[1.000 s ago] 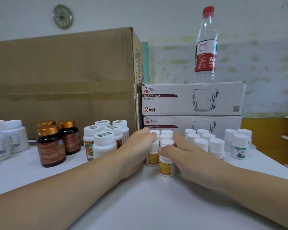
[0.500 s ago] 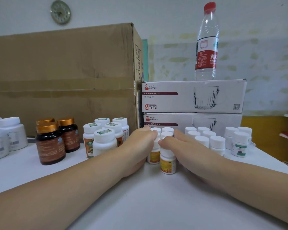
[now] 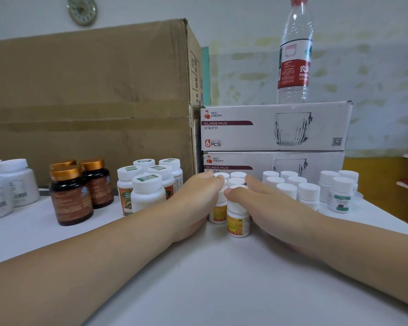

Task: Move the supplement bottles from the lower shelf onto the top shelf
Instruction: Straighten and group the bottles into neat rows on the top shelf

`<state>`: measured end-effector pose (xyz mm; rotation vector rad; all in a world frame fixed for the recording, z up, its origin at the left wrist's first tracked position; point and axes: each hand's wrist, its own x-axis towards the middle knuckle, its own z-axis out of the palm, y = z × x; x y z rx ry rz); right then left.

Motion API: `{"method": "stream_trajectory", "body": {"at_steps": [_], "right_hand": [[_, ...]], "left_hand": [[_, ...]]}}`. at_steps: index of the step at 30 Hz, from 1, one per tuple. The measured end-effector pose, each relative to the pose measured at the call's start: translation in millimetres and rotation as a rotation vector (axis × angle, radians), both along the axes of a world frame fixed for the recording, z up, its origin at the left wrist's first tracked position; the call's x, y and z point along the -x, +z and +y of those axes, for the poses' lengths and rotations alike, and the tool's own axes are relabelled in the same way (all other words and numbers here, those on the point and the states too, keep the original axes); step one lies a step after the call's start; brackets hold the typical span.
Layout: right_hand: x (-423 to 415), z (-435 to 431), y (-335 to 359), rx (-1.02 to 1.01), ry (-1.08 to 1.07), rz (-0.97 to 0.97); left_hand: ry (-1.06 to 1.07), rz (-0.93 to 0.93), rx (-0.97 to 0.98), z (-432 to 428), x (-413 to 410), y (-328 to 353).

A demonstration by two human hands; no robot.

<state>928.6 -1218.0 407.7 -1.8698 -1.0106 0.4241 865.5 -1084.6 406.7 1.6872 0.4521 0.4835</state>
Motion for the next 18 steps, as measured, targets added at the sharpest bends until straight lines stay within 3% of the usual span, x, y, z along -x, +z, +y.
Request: {"method": "stream_trajectory", "body": {"at_steps": [9, 18], "right_hand": [[-4, 4, -4, -0.031, -0.055, -0.012], [-7, 9, -6, -0.047, -0.113, -0.016]], "left_hand": [[0.079, 0.045, -0.151, -2, -2, 1], [0.047, 0.016, -0.089, -4, -1, 3]]}}
